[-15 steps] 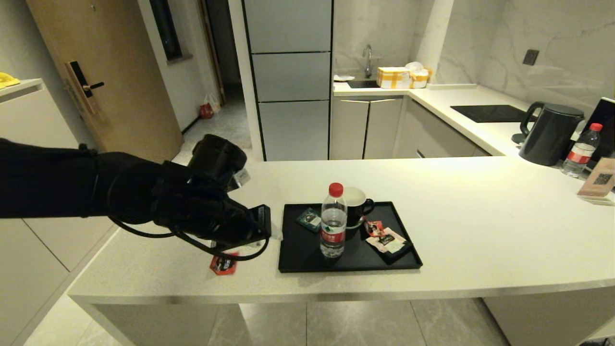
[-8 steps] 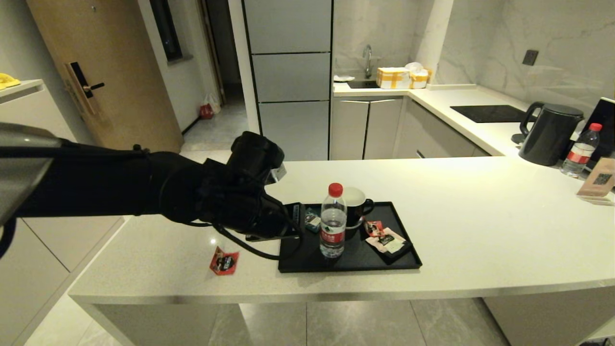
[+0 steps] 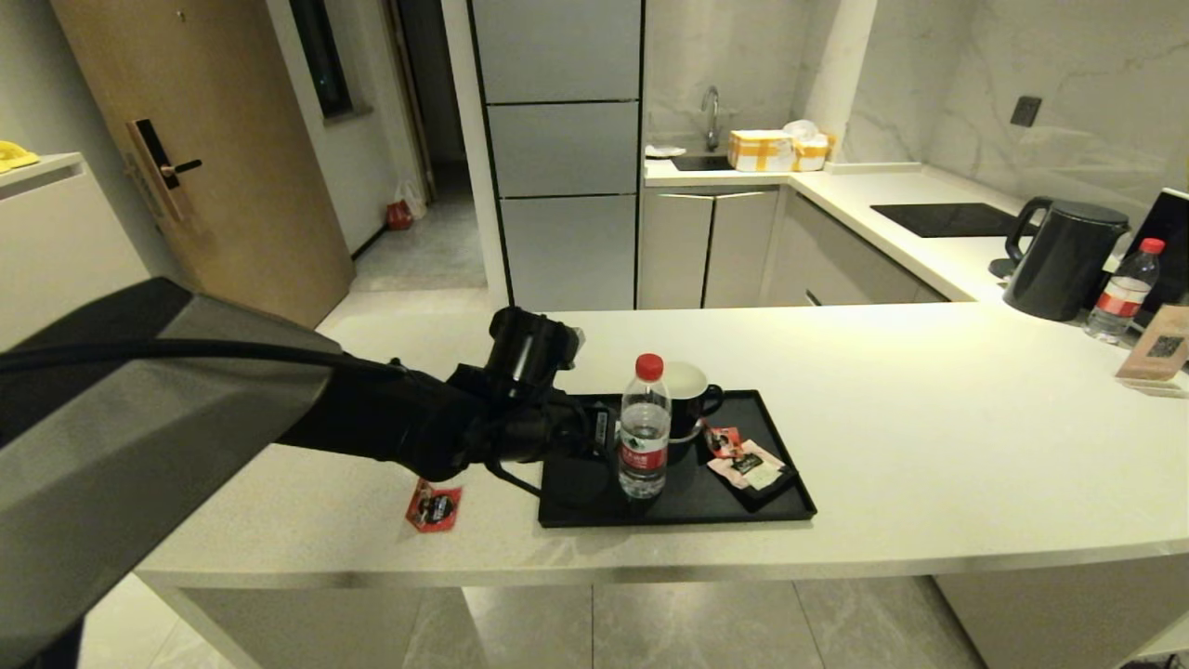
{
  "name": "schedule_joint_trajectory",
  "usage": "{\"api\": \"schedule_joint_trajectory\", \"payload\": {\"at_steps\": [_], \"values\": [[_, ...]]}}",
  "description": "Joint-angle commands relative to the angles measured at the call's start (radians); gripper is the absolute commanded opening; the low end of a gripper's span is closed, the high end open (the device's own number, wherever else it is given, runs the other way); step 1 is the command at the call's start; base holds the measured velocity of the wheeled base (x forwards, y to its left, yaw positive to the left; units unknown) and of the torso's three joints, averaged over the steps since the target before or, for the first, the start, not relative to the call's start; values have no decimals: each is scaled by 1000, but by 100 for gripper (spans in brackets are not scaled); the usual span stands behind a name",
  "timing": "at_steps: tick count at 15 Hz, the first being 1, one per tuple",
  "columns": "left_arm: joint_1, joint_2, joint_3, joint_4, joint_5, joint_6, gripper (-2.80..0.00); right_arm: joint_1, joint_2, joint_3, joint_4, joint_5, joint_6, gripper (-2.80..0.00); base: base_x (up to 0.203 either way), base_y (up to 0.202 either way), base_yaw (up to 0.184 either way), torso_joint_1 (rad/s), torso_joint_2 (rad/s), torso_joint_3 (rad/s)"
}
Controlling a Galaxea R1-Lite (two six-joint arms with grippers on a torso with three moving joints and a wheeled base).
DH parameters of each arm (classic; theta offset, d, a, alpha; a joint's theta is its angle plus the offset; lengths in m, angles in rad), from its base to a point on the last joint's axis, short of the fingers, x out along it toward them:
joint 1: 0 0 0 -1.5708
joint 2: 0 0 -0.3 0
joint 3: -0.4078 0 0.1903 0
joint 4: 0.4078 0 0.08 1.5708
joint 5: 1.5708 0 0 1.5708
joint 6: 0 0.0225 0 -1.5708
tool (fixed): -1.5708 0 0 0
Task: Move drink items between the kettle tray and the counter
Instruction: Pick up the bottled water
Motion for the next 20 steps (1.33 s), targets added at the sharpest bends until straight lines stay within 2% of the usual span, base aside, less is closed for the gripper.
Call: {"api": "schedule_joint_trajectory", "payload": {"at_steps": [1, 2, 7, 8, 11, 14, 16, 18, 20], "values": [[17, 72, -7, -60, 33, 55, 0, 0, 1, 2, 0, 0, 0, -280, 0, 0, 0, 0, 0, 0], [19, 73, -8, -64, 34, 56, 0, 0, 1, 2, 0, 0, 0, -280, 0, 0, 0, 0, 0, 0], [30, 82, 48, -251, 28, 86, 0, 0, 1, 2, 0, 0, 0, -280, 0, 0, 0, 0, 0, 0], [30, 82, 49, -253, 26, 88, 0, 0, 1, 2, 0, 0, 0, -280, 0, 0, 0, 0, 0, 0], [27, 61, 146, -358, 12, 166, 0, 0, 1, 2, 0, 0, 0, -280, 0, 0, 0, 0, 0, 0], [27, 17, 207, -361, 5, 164, 0, 0, 0, 2, 0, 0, 0, -280, 0, 0, 0, 0, 0, 0], [24, -28, 243, -363, -56, 165, 0, 0, 1, 2, 0, 0, 0, -280, 0, 0, 0, 0, 0, 0], [14, -31, 239, -363, -97, 167, 0, 0, 1, 2, 0, 0, 0, -280, 0, 0, 0, 0, 0, 0], [5, -13, 216, -362, -100, 171, 0, 0, 1, 2, 0, 0, 0, -280, 0, 0, 0, 0, 0, 0]]}}
